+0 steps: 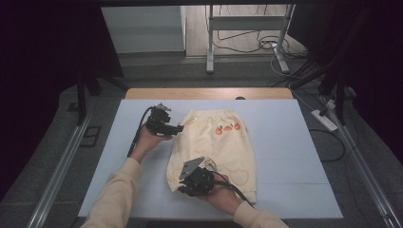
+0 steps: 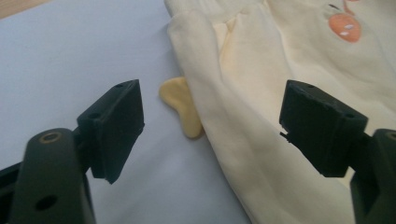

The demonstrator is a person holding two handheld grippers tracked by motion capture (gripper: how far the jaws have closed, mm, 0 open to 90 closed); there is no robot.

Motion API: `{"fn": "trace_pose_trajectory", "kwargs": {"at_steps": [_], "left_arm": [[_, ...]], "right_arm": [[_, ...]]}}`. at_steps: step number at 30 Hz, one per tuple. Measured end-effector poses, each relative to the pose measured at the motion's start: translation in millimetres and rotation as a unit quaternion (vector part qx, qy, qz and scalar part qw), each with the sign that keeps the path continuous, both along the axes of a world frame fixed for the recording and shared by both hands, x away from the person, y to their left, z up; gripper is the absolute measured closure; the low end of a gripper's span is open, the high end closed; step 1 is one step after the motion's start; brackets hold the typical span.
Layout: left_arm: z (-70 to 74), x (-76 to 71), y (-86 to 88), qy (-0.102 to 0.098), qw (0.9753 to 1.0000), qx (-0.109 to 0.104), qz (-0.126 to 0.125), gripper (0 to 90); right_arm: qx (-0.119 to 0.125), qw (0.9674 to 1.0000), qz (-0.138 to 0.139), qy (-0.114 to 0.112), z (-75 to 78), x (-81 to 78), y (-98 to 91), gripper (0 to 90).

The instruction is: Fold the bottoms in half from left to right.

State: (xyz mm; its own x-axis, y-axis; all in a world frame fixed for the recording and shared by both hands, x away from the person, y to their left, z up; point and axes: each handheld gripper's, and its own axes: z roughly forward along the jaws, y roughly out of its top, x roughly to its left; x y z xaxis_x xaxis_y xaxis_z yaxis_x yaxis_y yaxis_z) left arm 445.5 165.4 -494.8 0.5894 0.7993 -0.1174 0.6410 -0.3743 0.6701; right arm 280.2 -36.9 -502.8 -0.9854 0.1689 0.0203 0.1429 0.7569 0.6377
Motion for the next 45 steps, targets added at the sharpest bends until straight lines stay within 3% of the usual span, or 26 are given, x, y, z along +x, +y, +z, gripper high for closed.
{"fn": "trace_pose_trajectory", "kwargs": {"at_steps": [3, 14, 24, 33, 36, 39, 45], "left_arm": [[-5.0, 2.7, -2.1, 0.006, 0.9998, 0.013, 0.011, 23.7], [-18.9, 6.6, -8.4, 0.029, 0.9992, 0.026, -0.009, 25.2], [-28.3, 6.3, -21.0, 0.037, 0.9983, 0.041, -0.022, 25.1], [-35.7, 7.3, -21.0, 0.05, 0.9977, 0.035, -0.029, 27.5], [-36.0, 6.4, -21.7, 0.045, 0.9978, 0.036, -0.032, 28.2], [-35.9, 5.3, -21.2, 0.042, 0.9979, 0.03, -0.037, 34.1], [-33.9, 2.4, -25.0, 0.051, 0.9963, 0.017, -0.066, 66.7]], "right_arm": [[-0.001, 1.0, 0.001, -0.002, -1.0, -0.5, 0.5, 78.6], [-0.005, 1.0, 0.0, -0.004, -2.7, -2.3, 1.5, 78.4], [-0.008, 1.0, 0.0, -0.002, -4.0, -2.1, 1.5, 78.0], [-0.009, 1.0, 0.001, -0.002, -3.9, -1.9, 1.1, 78.0], [-0.007, 1.0, 0.001, -0.003, -3.6, -2.0, 0.9, 78.0], [-0.009, 1.0, 0.001, -0.002, -3.6, -2.0, 0.9, 78.0], [-0.007, 1.0, 0.001, -0.002, -2.8, -1.8, 0.5, 78.0]]}}
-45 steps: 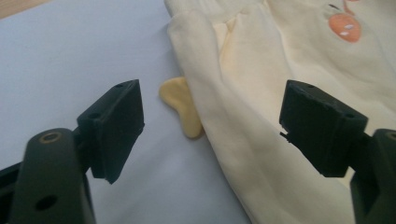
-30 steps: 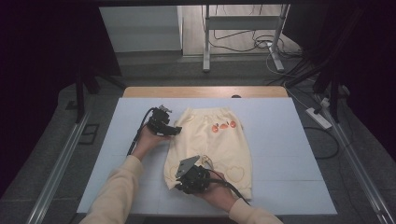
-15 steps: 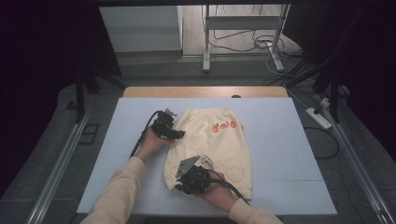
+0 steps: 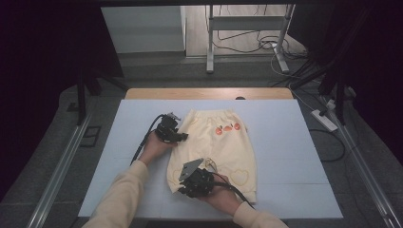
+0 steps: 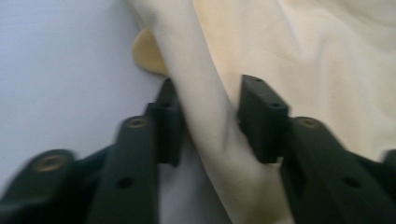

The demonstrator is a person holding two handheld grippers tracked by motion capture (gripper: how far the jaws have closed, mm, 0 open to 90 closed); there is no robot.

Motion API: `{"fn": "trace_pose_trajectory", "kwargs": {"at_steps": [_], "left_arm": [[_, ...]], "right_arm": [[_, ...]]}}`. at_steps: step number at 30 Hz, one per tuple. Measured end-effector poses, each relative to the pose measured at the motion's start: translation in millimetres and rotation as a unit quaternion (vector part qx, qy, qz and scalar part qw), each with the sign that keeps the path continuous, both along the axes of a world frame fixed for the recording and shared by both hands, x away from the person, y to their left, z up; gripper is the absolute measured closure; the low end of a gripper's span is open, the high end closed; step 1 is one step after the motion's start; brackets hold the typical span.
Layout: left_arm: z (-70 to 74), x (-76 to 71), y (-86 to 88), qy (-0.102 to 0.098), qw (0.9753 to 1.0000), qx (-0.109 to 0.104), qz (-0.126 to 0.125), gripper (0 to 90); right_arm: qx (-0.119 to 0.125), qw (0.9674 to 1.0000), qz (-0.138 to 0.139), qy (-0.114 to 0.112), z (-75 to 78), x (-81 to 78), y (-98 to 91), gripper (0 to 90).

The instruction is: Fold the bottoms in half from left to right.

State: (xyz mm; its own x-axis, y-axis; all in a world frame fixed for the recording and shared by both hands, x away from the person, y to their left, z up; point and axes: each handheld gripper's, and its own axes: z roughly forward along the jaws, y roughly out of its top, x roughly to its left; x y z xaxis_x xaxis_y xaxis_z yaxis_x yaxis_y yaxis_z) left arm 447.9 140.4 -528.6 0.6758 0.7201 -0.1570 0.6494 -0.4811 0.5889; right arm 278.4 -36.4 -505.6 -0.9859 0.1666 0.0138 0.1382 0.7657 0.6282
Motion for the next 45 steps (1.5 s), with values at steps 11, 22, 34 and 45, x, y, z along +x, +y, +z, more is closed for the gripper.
{"fn": "trace_pose_trajectory", "kwargs": {"at_steps": [11, 22, 34, 45], "left_arm": [[4.2, 0.5, 6.5, 0.011, 0.9991, -0.04, -0.007, 79.5], [14.0, 0.4, 15.6, 0.012, 0.9969, -0.078, -0.007, 79.7], [23.5, -1.1, 24.5, 0.008, 0.9942, -0.107, -0.003, 79.8], [33.3, -3.1, 29.9, 0.0, 0.993, -0.118, 0.0, 79.8]], "right_arm": [[-0.001, 1.0, 0.002, 0.0, 0.4, 0.0, -0.9, 78.0], [0.002, 1.0, 0.002, -0.002, 1.2, -0.5, -1.1, 78.0], [0.016, 0.9998, 0.003, -0.011, 7.9, -2.1, -2.1, 78.1], [0.026, 0.9996, 0.001, -0.011, 12.9, -2.5, -3.5, 78.0]]}}
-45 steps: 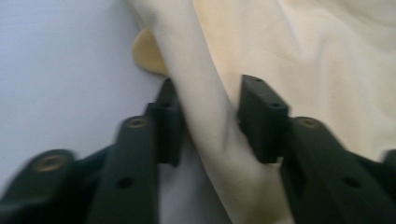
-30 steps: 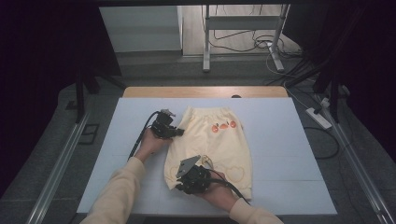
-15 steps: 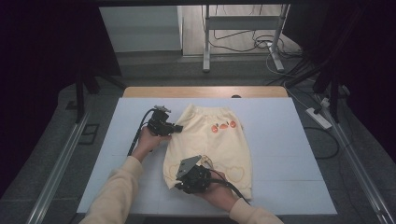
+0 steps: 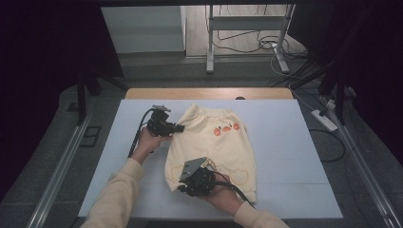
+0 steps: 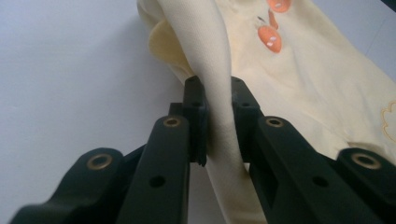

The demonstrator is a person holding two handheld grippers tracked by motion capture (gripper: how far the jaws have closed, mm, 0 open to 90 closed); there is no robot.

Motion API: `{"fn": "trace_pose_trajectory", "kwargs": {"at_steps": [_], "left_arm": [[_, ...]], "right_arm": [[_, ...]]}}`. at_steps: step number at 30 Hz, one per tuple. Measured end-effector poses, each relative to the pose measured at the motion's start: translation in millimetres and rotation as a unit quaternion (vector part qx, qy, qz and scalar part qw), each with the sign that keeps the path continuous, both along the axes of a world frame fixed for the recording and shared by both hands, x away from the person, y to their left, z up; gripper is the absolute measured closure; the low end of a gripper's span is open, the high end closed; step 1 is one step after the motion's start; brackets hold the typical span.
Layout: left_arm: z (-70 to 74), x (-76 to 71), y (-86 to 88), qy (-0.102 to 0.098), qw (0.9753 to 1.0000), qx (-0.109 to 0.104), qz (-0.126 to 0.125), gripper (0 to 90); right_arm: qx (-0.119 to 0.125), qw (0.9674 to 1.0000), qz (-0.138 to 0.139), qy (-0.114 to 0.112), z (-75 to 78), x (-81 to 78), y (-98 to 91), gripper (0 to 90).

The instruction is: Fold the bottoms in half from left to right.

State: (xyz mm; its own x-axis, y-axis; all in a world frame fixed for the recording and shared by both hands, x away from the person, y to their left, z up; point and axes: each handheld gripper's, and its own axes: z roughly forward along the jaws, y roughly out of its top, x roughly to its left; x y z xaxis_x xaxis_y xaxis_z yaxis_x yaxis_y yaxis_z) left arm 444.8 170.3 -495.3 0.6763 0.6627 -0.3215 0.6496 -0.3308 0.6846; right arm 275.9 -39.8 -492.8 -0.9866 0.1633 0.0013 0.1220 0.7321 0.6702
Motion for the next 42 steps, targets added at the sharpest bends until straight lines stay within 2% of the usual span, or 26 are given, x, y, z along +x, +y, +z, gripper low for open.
{"fn": "trace_pose_trajectory", "kwargs": {"at_steps": [12, 17, 20, 24, 29, 32, 34, 39, 42], "left_arm": [[10.8, -2.2, 7.1, -0.007, 0.9999, -0.013, 0.005, 79.8], [20.0, -4.4, 15.2, -0.017, 0.9994, -0.027, 0.013, 79.8], [19.5, -4.3, 17.4, -0.013, 0.9992, -0.034, 0.018, 79.8], [16.7, -3.0, 17.7, -0.007, 0.9994, -0.031, 0.018, 79.8], [30.2, -7.4, 21.4, -0.03, 0.9989, -0.031, 0.02, 79.8], [38.6, -10.4, 25.9, -0.039, 0.998, -0.043, 0.024, 79.8], [37.6, -10.4, 26.8, -0.036, 0.9981, -0.044, 0.024, 79.8], [29.4, -7.5, 25.9, -0.022, 0.9988, -0.037, 0.025, 79.8], [35.5, -9.2, 28.4, -0.031, 0.9982, -0.042, 0.028, 79.8]], "right_arm": [[0.016, 0.9998, 0.001, -0.007, 12.5, -1.1, -1.4, 78.1], [0.034, 0.9994, 0.0, -0.012, 22.9, -1.2, -1.2, 78.1], [0.034, 0.9993, 0.001, -0.015, 25.0, -1.0, -1.5, 78.1], [0.031, 0.9995, -0.001, -0.011, 22.2, -0.5, -0.2, 78.1], [0.037, 0.9992, 0.005, -0.018, 26.2, -1.2, 2.7, 78.1], [0.051, 0.9985, 0.008, -0.02, 32.8, -1.7, 4.2, 78.1], [0.054, 0.9983, 0.009, -0.021, 33.9, -1.9, 5.6, 78.1], [0.043, 0.9989, 0.009, -0.018, 27.8, -1.6, 8.1, 78.1], [0.047, 0.9987, 0.008, -0.016, 29.0, -0.7, 8.2, 78.1]]}}
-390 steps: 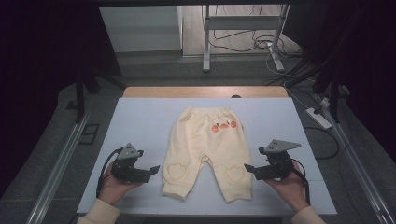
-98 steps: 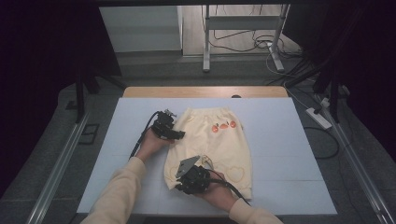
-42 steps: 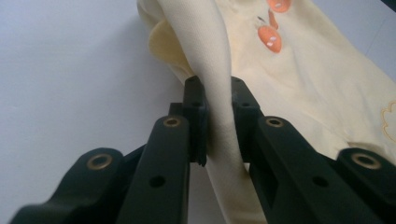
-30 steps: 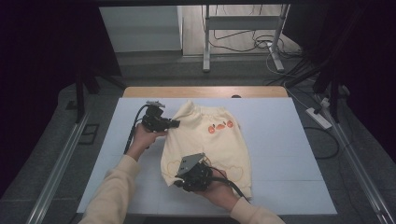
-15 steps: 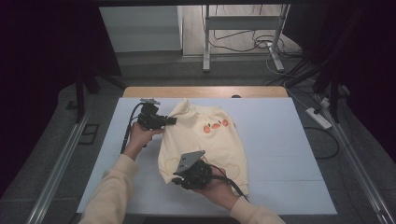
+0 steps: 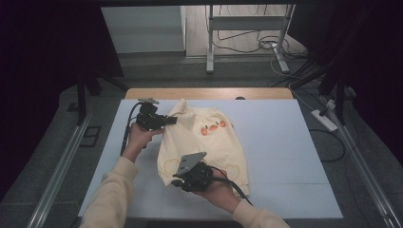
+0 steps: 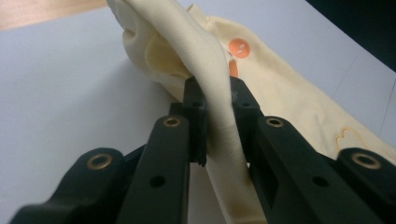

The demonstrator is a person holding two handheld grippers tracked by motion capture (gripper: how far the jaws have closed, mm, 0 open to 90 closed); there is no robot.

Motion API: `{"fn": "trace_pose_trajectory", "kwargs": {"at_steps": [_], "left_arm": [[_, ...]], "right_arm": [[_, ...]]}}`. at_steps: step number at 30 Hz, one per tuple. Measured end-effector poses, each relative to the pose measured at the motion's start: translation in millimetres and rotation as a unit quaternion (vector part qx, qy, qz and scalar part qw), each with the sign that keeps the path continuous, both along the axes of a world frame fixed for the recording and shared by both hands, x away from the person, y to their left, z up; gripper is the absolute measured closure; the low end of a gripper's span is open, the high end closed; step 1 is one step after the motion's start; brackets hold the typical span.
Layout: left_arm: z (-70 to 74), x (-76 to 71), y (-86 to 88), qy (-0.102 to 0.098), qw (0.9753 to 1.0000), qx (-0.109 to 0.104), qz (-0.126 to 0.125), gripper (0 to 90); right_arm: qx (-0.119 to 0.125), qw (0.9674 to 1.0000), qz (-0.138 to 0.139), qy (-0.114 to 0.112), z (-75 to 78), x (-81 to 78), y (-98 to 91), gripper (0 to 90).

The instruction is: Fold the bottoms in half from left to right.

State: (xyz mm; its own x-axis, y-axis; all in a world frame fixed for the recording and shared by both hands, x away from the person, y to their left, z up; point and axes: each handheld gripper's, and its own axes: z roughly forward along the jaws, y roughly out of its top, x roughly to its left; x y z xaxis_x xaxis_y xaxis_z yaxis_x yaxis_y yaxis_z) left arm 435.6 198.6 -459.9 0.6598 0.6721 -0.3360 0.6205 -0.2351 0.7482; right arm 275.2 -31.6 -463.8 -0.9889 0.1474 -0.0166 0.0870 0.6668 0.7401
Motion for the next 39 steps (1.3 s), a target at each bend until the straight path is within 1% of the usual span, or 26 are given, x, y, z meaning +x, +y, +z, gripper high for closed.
{"fn": "trace_pose_trajectory", "kwargs": {"at_steps": [2, 4, 5, 6, 8, 11, 14, 20, 27, 39], "left_arm": [[8.3, -2.3, 3.1, -0.01, 0.9999, -0.005, 0.0, 79.8], [17.2, -5.3, 8.2, -0.023, 0.9996, -0.012, 0.005, 79.8], [20.1, -6.5, 11.1, -0.026, 0.9995, -0.019, 0.006, 79.8], [21.3, -7.4, 13.8, -0.026, 0.9993, -0.024, 0.008, 79.8], [18.5, -6.9, 15.3, -0.019, 0.9995, -0.021, 0.012, 79.8], [11.1, -4.8, 13.8, -0.008, 0.9998, -0.015, 0.013, 79.8], [7.4, -3.5, 12.5, -0.004, 0.9998, -0.013, 0.013, 79.8], [5.0, -2.0, 8.2, -0.005, 0.9998, -0.014, 0.014, 79.8], [-0.2, -0.6, 2.4, -0.001, 0.9999, -0.008, 0.012, 79.6], [-4.0, -0.1, -5.7, -0.007, 0.9999, -0.013, 0.01, 79.5]], "right_arm": [[0.008, 1.0, 0.003, -0.005, 5.6, -1.1, 1.9, 78.1], [0.016, 0.9996, 0.008, -0.02, 14.0, -4.0, 5.1, 78.1], [0.022, 0.9994, 0.011, -0.024, 17.6, -4.5, 6.3, 78.1], [0.028, 0.9993, 0.011, -0.022, 20.1, -4.5, 7.1, 78.1], [0.031, 0.9993, 0.012, -0.019, 20.8, -3.4, 7.3, 78.2], [0.023, 0.9996, 0.009, -0.015, 15.5, -1.3, 5.0, 78.2], [0.015, 0.9998, 0.004, -0.008, 9.3, 0.5, 2.7, 78.2], [0.016, 0.9999, -0.002, -0.004, 7.8, 2.8, -3.5, 78.2], [0.016, 0.9998, -0.012, -0.002, 8.9, 0.9, -14.0, 78.1], [0.017, 0.9995, -0.026, -0.001, 9.2, 0.4, -26.4, 78.1]]}}
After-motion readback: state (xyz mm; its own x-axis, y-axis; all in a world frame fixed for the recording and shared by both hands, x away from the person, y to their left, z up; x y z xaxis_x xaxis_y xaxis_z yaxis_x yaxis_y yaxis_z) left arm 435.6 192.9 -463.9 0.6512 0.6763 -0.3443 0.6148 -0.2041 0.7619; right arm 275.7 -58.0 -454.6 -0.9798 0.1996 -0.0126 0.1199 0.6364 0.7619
